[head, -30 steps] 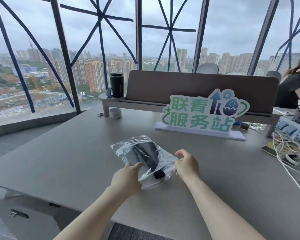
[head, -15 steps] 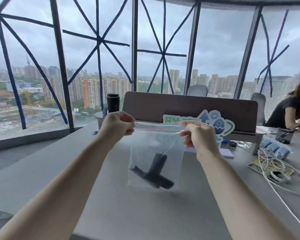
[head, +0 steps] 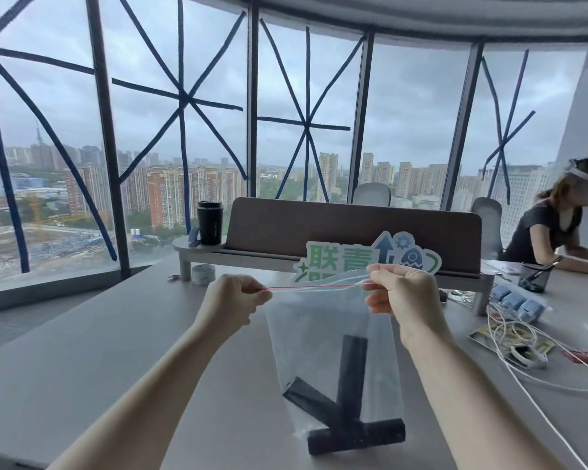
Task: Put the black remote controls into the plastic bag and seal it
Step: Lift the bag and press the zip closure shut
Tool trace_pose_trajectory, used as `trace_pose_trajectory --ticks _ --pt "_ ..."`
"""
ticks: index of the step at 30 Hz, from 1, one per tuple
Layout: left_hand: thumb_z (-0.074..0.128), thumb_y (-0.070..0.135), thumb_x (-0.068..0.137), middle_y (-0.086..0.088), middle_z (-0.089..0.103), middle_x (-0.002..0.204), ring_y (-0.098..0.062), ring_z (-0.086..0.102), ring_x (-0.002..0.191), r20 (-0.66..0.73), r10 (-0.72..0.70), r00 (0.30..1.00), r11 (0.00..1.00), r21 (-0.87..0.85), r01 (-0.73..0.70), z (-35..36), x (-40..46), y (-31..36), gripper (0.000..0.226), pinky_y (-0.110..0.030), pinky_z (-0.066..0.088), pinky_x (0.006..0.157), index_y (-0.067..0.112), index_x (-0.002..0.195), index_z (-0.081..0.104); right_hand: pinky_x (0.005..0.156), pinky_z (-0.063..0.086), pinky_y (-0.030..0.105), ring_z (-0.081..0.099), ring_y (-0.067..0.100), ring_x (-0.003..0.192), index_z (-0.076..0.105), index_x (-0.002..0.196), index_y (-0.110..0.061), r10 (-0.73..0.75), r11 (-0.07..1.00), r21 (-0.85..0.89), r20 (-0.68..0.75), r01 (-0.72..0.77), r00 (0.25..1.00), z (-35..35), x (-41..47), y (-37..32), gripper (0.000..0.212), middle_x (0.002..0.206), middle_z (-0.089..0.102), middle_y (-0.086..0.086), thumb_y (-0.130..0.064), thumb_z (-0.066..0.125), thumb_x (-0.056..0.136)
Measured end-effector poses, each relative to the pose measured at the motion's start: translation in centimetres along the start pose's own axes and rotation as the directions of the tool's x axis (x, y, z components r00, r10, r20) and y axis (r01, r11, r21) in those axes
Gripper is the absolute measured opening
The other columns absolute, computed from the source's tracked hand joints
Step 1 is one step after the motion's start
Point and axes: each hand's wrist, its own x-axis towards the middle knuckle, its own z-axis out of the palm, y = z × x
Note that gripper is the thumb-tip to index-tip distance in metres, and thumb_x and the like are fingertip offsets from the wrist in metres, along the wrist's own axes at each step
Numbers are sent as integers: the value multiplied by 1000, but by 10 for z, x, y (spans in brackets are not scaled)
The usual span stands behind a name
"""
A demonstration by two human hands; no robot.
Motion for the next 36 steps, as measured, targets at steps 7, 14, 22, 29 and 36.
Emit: trace_pose_trajectory --ticks 7,14,22,29,36 --pt "67 13 84 -1 62 69 -9 57 54 20 54 998 993 -106 -52 17 -5 28 7 -20 47 40 9 80 71 60 44 30 56 12 69 74 95 -29 -503 615 -664 85 426 860 -8 -12 -13 15 72 58 -8 -36 65 86" --pt "68 18 81 10 62 60 -1 55 48 73 153 986 987 -65 -148 28 -6 54 8 -19 44 44 16 74 72 89 48 36 63 20 97 77 91 -26 -380 442 -673 459 594 803 29 -14 -24 16 98 74 -5 -38 70 84" --pt "70 18 79 11 60 60 -5 56 51 89 224 971 974 8 -225 24 -8 65 23 -15 41 44 31 61 64 78 57 40 69 15 78 79 74 -21 -200 578 -615 531 536 824 33 9 -42 7 74 75 -3 -27 78 75" --pt "68 18 80 11 60 62 -16 65 66 94 241 966 965 85 -249 24 -13 72 25 -23 45 53 31 60 62 76 55 38 66 16 76 77 75 -16 -184 539 -611 586 579 789 33 6 -39 12 74 72 -1 -24 71 82" --pt "66 13 79 8 62 70 -16 59 65 5 222 975 970 101 -221 23 -11 64 25 -30 49 67 27 59 61 77 55 42 64 22 82 67 80 -22 -221 456 -680 539 575 813 36 -5 -26 18 83 69 -3 -33 56 89"
